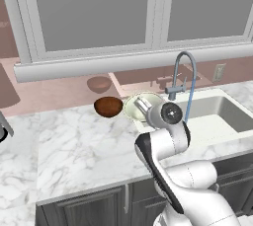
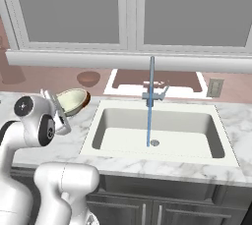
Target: Rinse each bowl for a few seconds and place them down in the sink or on the counter.
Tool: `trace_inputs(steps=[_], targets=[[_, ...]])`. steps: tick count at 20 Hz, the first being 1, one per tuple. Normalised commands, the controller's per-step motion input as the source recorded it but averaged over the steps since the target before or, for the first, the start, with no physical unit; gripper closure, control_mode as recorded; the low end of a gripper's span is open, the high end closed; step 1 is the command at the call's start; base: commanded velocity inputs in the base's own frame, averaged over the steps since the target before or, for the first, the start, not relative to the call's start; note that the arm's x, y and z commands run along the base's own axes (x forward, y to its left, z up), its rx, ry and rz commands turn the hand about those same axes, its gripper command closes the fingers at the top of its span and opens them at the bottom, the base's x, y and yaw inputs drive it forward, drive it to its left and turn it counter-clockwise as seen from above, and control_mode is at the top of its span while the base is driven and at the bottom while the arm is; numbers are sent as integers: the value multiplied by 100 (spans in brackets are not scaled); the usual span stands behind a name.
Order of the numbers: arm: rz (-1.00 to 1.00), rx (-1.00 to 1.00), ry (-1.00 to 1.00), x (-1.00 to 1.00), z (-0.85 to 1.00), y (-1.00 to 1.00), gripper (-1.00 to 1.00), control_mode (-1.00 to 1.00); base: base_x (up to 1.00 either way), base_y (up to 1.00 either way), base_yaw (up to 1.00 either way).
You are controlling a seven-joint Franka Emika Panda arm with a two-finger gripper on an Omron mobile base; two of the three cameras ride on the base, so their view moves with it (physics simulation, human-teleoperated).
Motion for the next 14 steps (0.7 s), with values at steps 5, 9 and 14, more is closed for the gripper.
trace_inputs(steps=[5,9,14], targets=[[-19,6,1,-15,2,-32,100,-100,0,0,0],[-17,7,0,-8,11,-39,100,-100,0,0,0],[-15,5,0,-9,6,-36,100,-100,0,0,0]])
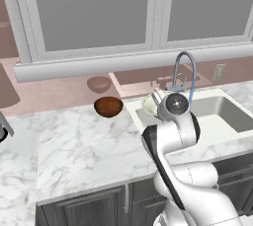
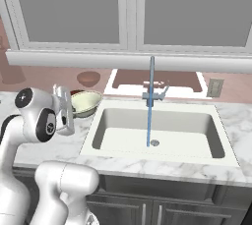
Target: Rinse each bowl for a few seconds and place them down in the sink or on the counter.
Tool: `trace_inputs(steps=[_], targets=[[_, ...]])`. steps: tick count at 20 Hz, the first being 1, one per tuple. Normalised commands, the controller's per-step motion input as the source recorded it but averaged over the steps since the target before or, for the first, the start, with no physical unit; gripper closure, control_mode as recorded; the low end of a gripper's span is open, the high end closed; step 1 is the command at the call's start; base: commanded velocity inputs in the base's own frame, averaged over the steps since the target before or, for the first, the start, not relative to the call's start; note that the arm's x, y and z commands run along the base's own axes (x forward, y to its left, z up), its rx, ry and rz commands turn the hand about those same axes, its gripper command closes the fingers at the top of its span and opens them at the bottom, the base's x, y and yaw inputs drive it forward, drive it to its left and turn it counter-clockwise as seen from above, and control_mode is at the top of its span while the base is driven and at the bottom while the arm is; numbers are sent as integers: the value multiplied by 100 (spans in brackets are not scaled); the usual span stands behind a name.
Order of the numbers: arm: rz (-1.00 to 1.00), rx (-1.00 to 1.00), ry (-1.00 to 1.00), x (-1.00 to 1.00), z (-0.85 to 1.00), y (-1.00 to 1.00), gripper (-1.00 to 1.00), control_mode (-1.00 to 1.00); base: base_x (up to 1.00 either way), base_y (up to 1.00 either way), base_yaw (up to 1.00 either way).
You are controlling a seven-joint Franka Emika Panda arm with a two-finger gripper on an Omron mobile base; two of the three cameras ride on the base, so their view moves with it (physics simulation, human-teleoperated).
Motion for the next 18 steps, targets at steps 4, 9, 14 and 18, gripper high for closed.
trace_inputs(steps=[4,9,14,18], targets=[[-13,2,-1,-10,0,-32,100,-100,0,0,0],[-9,1,0,0,0,-18,100,-100,0,0,0],[-7,0,0,1,0,-21,100,-100,0,0,0],[-5,0,0,7,0,-22,100,-100,0,0,0]])
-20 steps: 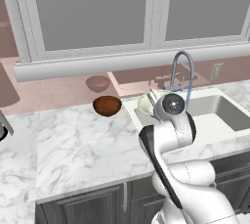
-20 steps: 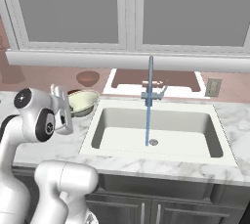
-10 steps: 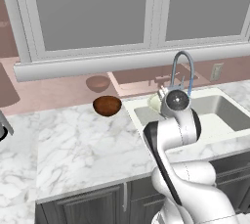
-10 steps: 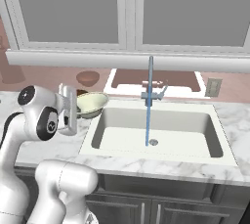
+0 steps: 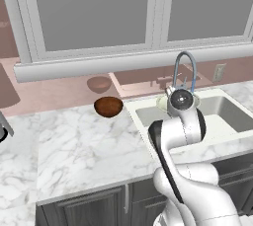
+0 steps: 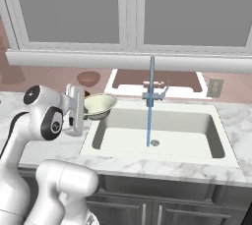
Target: Rinse each bowl for a few seconds and place them down in the sink or on the counter.
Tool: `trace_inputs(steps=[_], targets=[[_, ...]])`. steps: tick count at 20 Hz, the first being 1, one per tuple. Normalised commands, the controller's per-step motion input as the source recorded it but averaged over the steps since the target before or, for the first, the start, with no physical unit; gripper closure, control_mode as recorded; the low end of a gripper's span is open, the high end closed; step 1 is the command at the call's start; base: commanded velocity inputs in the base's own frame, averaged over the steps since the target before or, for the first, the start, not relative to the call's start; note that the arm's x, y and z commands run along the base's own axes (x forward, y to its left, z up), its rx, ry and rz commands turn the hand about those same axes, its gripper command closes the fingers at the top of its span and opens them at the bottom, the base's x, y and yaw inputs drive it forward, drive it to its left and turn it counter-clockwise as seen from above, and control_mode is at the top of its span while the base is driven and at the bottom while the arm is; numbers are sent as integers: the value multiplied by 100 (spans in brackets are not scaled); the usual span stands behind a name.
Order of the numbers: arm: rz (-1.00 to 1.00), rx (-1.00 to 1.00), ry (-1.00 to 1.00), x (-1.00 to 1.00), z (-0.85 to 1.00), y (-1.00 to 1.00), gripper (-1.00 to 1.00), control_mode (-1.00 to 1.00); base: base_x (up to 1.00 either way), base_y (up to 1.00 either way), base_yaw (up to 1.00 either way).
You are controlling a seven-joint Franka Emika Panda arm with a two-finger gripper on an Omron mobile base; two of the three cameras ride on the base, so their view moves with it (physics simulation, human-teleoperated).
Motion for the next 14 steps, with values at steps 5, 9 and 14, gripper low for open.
trace_inputs(steps=[5,9,14], targets=[[0,0,4,14,-3,-19,100,-100,0,0,0],[0,0,4,18,-6,-19,100,-100,0,0,0],[0,0,3,23,-8,-20,100,-100,0,0,0]])
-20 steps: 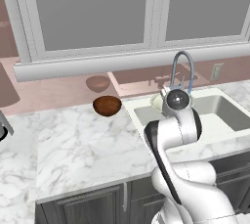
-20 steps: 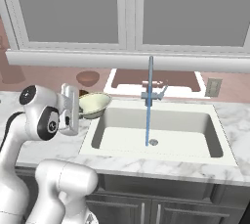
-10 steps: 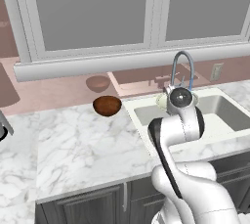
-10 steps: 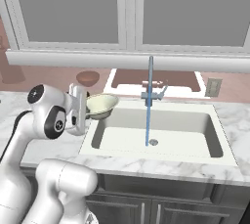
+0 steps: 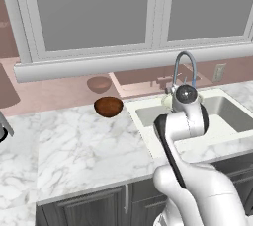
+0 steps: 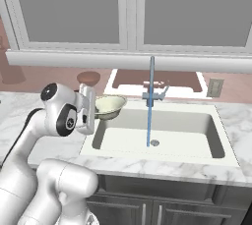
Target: Rinse each bowl for a few seconds and place them down in the sink or on the counter.
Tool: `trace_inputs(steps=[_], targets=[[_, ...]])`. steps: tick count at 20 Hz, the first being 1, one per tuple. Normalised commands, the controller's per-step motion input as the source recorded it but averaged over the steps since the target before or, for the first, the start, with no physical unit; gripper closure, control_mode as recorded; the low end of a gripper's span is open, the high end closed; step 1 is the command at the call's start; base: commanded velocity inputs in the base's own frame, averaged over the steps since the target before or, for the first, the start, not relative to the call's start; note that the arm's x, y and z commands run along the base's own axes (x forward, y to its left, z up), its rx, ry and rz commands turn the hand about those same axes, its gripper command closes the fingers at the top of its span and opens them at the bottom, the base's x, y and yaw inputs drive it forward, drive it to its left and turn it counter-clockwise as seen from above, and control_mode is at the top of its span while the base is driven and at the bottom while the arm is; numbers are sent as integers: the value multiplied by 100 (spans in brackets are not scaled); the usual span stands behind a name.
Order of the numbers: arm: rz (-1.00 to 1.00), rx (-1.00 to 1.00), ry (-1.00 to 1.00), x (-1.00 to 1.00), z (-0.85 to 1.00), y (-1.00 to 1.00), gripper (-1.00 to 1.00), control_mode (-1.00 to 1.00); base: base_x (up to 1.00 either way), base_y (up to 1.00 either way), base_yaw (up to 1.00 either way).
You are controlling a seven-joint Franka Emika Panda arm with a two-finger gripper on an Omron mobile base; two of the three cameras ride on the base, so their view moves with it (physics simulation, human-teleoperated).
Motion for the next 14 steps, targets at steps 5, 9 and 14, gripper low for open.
trace_inputs(steps=[5,9,14], targets=[[0,0,1,23,-7,-20,100,-100,0,0,0],[0,0,1,22,-8,-20,100,-100,0,0,0],[0,0,1,22,-9,-19,100,-100,0,0,0]])
